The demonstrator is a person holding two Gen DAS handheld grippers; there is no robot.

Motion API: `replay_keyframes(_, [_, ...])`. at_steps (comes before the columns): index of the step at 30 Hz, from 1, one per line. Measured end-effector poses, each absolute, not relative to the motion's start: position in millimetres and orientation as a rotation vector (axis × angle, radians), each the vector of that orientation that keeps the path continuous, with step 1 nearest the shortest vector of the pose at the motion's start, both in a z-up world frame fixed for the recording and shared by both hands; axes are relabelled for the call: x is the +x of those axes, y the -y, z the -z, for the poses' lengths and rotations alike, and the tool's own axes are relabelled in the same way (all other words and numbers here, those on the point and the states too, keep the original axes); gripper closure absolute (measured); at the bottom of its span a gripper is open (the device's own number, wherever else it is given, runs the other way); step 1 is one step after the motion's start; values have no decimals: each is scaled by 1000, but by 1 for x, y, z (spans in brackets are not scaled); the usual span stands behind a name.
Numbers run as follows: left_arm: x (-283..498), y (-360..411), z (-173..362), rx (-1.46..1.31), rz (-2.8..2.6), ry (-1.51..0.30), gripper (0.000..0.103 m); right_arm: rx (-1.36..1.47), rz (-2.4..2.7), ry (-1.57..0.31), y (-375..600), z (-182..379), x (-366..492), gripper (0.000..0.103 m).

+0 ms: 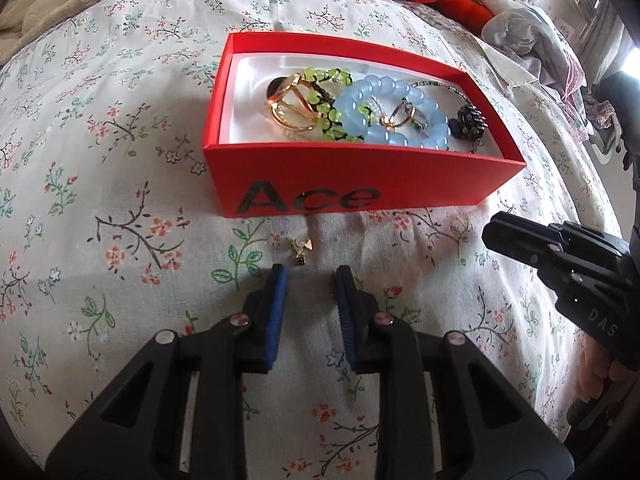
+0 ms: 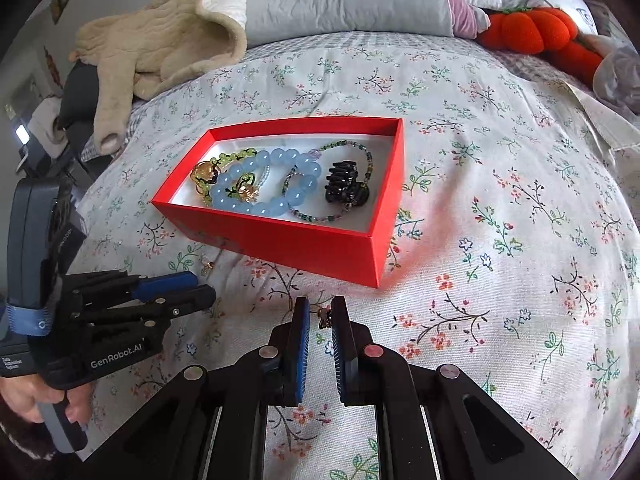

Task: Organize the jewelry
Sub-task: 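Lift both earrings over the red box with both tools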

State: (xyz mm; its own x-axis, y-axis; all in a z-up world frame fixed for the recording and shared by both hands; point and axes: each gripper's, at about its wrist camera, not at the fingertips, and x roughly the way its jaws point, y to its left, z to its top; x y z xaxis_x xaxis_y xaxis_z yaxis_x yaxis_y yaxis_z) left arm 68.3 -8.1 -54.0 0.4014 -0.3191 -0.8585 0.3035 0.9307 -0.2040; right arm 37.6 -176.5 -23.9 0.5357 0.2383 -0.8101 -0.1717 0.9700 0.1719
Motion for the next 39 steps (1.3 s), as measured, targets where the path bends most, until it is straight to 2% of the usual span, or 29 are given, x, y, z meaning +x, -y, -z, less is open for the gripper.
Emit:
replay_keyframes(9, [77,11,56,-28,353,-1069,84,84,-237,-972,188,19,35,92])
replay_keyframes(11, [77,12,56,-19,337,-1065,92,85,-233,-971,188,19,34,92])
replay_keyframes(25, [69,6,42,-90,357,-1109,92,115,-200,-1016,190,5,35,92])
replay_keyframes(39, [60,2,-9,-158,439,-998,92,155,-200,-969,187,-19,47,92])
